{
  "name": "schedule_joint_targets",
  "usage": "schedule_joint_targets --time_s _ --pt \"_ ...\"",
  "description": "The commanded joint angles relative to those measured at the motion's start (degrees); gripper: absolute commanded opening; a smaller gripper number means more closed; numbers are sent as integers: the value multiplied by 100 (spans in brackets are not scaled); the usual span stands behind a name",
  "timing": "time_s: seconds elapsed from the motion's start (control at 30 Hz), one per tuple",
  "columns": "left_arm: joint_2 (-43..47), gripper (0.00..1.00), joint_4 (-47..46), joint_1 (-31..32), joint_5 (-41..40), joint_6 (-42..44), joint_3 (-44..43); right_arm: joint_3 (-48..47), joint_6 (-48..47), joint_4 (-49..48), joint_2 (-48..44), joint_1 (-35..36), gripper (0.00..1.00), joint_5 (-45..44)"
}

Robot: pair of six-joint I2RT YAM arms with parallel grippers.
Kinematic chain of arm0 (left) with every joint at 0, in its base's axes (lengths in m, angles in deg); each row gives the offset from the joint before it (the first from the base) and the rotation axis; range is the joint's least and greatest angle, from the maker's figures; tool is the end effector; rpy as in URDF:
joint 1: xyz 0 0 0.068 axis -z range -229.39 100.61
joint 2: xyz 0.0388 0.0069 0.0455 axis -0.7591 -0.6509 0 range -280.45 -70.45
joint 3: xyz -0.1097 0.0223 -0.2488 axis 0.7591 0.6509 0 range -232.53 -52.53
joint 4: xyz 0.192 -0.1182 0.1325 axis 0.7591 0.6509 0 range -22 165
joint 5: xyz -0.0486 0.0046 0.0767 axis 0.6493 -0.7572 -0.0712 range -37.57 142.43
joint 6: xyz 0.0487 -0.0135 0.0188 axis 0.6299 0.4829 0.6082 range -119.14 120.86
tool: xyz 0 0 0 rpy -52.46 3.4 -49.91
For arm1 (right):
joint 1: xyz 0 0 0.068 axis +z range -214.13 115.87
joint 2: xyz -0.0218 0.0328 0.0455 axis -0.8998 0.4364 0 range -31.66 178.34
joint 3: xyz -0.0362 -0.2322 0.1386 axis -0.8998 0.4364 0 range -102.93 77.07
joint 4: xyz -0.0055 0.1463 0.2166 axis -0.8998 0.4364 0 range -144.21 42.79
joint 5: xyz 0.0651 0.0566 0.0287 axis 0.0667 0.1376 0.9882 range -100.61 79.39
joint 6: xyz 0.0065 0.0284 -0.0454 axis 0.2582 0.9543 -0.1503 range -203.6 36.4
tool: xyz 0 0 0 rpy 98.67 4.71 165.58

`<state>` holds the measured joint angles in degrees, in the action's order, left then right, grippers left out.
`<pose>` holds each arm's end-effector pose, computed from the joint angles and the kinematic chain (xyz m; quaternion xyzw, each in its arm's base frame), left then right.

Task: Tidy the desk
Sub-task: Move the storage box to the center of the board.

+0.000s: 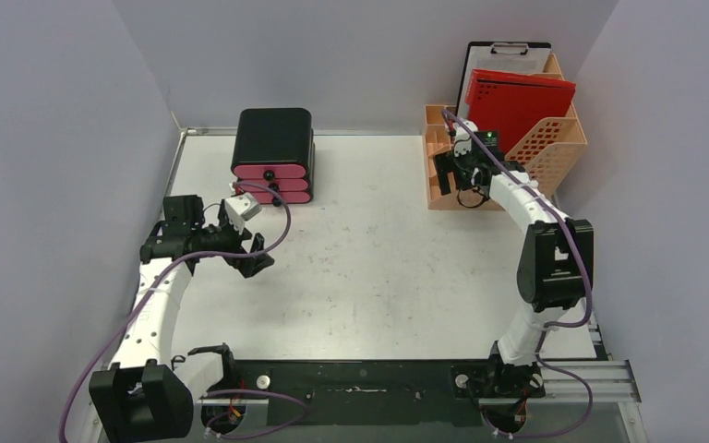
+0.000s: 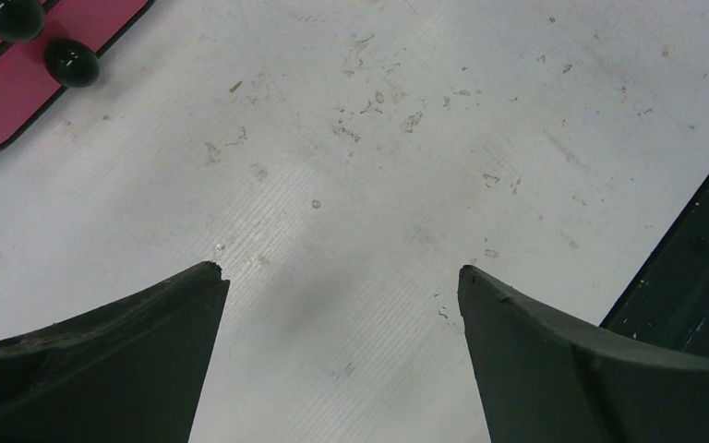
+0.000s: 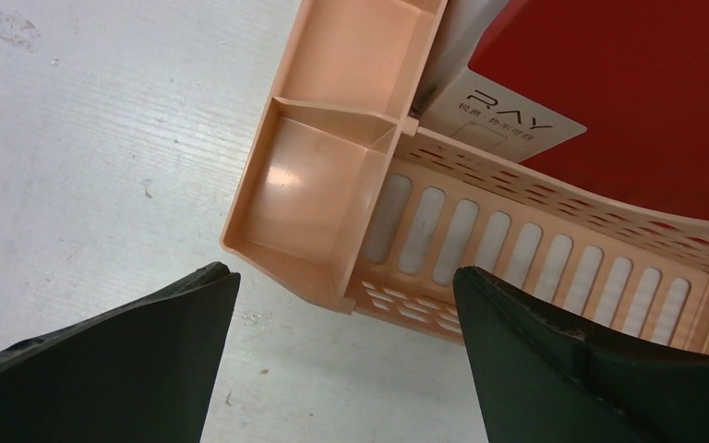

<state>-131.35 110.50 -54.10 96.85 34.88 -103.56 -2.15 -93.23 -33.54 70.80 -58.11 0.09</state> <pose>0.2054 -0.0080 0.2826 0.3397 0.8170 -0.2386 0.4003 0.4014 0.0490 0.2542 -0.1609 0.9027 0.0735 0.3923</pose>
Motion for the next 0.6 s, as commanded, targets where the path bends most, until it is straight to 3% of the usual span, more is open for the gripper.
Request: schedule_joint_targets --time_s 0.0,0.3,0.43,0.57 --pt "-104 96 91 -61 204 164 14 -33 69 -549 70 4 90 -189" --pt "-154 96 127 -158 264 197 7 -248 151 -714 627 4 90 76" --pt "-120 96 136 -221 335 212 29 -526 263 -546 867 12 97 219" --pt "-138 96 136 -257 374 235 49 -747 332 -393 1091 13 73 216"
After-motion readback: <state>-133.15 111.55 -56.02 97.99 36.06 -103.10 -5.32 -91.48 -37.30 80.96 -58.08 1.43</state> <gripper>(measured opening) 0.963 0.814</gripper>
